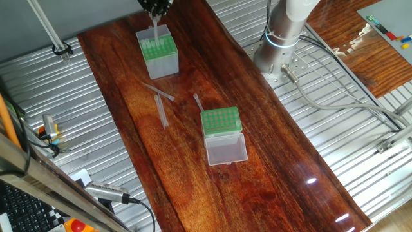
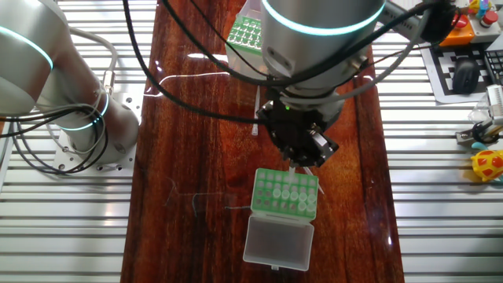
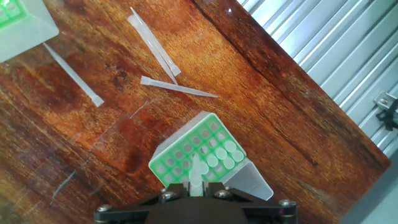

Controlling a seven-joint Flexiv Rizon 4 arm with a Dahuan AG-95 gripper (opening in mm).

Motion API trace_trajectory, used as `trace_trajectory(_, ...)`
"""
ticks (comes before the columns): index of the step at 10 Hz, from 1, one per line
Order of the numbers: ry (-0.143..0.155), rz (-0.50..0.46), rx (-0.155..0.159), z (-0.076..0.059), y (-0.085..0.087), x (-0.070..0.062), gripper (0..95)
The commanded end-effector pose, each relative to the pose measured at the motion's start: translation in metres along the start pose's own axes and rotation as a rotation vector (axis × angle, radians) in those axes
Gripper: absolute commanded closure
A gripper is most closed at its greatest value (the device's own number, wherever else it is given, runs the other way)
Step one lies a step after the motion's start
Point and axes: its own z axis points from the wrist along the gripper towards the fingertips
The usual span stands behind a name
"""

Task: Transfer all large pipette tips from one holder to another

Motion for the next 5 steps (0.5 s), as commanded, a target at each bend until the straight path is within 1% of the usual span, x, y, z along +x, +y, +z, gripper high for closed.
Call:
trace_trajectory(1,0.005,-0.005,0.001,0.0018,0.0020,0.0006,95.0)
trace_trajectory(5,0.003,-0.013,-0.003,-0.0006,0.0024,0.0016,95.0)
